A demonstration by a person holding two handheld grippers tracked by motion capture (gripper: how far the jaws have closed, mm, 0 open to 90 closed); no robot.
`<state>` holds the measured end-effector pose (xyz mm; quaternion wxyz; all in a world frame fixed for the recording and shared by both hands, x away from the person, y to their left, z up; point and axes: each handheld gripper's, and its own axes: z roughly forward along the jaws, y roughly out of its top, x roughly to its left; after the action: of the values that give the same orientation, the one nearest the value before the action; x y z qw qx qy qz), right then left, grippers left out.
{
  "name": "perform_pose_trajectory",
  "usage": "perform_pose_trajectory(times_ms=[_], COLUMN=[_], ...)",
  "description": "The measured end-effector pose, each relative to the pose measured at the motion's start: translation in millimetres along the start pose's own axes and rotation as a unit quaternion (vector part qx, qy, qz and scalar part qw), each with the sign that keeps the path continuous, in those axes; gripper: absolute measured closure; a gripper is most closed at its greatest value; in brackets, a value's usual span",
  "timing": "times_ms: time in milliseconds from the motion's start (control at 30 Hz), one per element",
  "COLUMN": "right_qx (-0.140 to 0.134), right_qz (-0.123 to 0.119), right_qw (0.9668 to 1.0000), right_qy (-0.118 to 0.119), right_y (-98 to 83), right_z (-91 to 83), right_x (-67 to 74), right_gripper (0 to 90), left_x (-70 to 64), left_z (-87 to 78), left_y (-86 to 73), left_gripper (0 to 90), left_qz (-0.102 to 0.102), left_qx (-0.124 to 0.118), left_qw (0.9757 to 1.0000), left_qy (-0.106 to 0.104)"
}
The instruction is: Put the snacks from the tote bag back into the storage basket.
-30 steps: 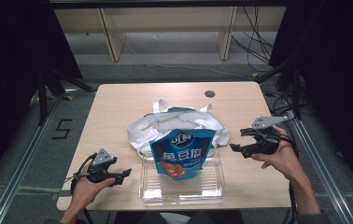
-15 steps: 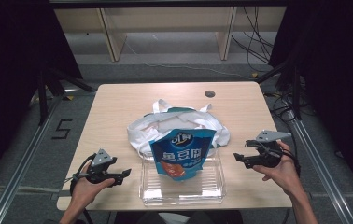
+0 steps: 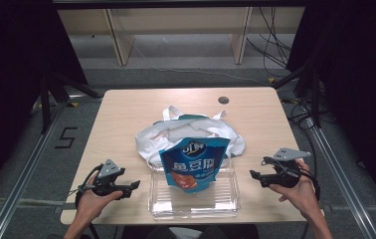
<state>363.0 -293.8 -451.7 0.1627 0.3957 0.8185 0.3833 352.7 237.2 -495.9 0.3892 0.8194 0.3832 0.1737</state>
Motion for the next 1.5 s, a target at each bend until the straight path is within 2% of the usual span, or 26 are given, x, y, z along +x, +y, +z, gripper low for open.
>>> perform_pose_trajectory(times_ms=[100,167,200,233,300,433,467,500,533,567,600,633,700,733,800,867,900,933,967,1000,1033,1200,1267,1300,1400,1500], right_qx=[-0.001,-0.004,-0.018,-0.013,-0.014,-0.022,-0.016,-0.013,-0.022,-0.014,-0.016,-0.006,-0.01,-0.011,-0.004,-0.008,0.003,-0.007,0.005,-0.001,0.002,0.017,0.017,0.023,0.026,0.029], right_qz=[-0.004,0.003,-0.012,0.001,0.012,0.005,0.025,0.025,0.008,0.027,0.014,0.037,0.032,0.01,0.025,0.019,0.039,0.016,0.035,0.034,0.016,0.022,0.022,0.035,0.014,0.016], right_qw=[1.0,1.0,0.9997,0.9999,0.9998,0.9997,0.9995,0.9995,0.9996,0.9995,0.9998,0.9993,0.9994,0.9998,0.9996,0.9997,0.9992,0.9997,0.9993,0.9994,0.9998,0.9996,0.9995,0.999,0.9994,0.9993], right_qy=[-0.003,-0.006,-0.012,-0.009,-0.011,-0.012,-0.013,-0.012,-0.018,-0.013,-0.005,-0.009,-0.005,-0.014,-0.009,-0.013,-0.011,-0.019,-0.01,-0.01,-0.012,0.0,-0.017,-0.017,-0.019,-0.02], right_y=[-2.0,-4.5,-6.3,-7.9,-12.4,-20.2,-22.7,-25.0,-27.2,-29.3,-30.9,-32.4,-35.3,-35.9,-37.6,-39.5,-40.9,-42.6,-44.2,-46.3,-47.7,-54.0,-56.5,-57.4,-58.9,-58.7], right_z=[-1.2,-1.2,0.6,0.5,1.3,0.9,-0.1,0.2,1.7,1.5,2.9,0.9,2.6,2.2,0.9,-0.8,-2.2,-1.3,-2.7,-1.7,-1.8,-4.4,-5.9,-7.0,-7.0,-7.1], right_x=[-0.5,1.4,-0.5,1.4,4.1,3.9,7.9,8.5,6.5,10.0,7.8,12.3,13.9,12.3,16.6,16.2,19.8,16.7,19.8,20.8,19.1,23.9,26.1,28.7,25.5,25.4], right_gripper=[25.8,25.8,25.8,25.8,25.8,25.8,25.8,25.8,25.8,25.7,25.5,25.1,25.0,24.9,24.3,24.2,24.0,23.9,23.9,23.9,23.8,23.1,23.0,23.0,22.9,22.8], left_x=[-0.5,0.1,-0.2,-2.0,-0.8,-0.8,-0.7,-0.6,-0.8,-0.7,-0.6,-0.6,-0.6,-0.6,-0.5,-0.7,-0.7,-0.7,-0.5,-0.4,-0.5,-0.6,-0.5,-0.9,-0.7,-2.1], left_z=[1.1,-0.1,0.0,1.4,0.1,-0.1,-0.6,-0.6,-0.4,-0.5,-0.7,-0.8,-0.9,-0.8,-0.9,-0.8,-0.8,-0.9,-0.9,-0.6,-0.4,-1.0,-0.8,-0.1,0.0,1.3], left_y=[-0.3,0.0,0.0,-0.3,-0.2,-0.2,0.2,0.1,0.1,0.1,0.1,0.2,0.3,0.3,0.1,0.1,0.1,0.1,0.1,0.0,-0.1,0.1,0.0,-0.2,-0.1,-0.3], left_gripper=[22.8,22.7,22.7,22.7,22.7,22.7,22.8,22.7,22.7,22.7,22.7,22.7,22.8,22.7,22.7,22.7,22.8,22.7,22.7,22.7,22.7,22.7,22.7,22.7,22.7,22.7], left_qz=[-0.007,0.001,0.0,-0.011,-0.006,-0.006,-0.005,-0.004,-0.006,-0.005,-0.004,-0.003,-0.003,-0.004,-0.003,-0.004,-0.004,-0.005,-0.005,-0.006,-0.007,-0.003,-0.003,-0.005,-0.002,-0.011], left_qx=[-0.005,0.002,0.0,-0.011,-0.006,-0.006,-0.003,-0.004,-0.005,-0.004,-0.004,-0.004,-0.005,-0.006,-0.005,-0.006,-0.007,-0.007,-0.006,-0.007,-0.007,-0.003,-0.002,-0.006,-0.002,-0.009], left_qw=[1.0,1.0,1.0,0.9999,1.0,1.0,1.0,1.0,1.0,1.0,1.0,1.0,1.0,1.0,1.0,1.0,1.0,1.0,1.0,1.0,1.0,1.0,1.0,1.0,1.0,0.9999], left_qy=[0.001,0.0,0.001,0.003,0.003,0.002,0.001,0.001,0.001,0.001,0.001,0.001,0.002,0.002,0.001,0.002,0.002,0.002,0.002,0.002,0.002,0.001,0.001,0.003,0.002,0.002])
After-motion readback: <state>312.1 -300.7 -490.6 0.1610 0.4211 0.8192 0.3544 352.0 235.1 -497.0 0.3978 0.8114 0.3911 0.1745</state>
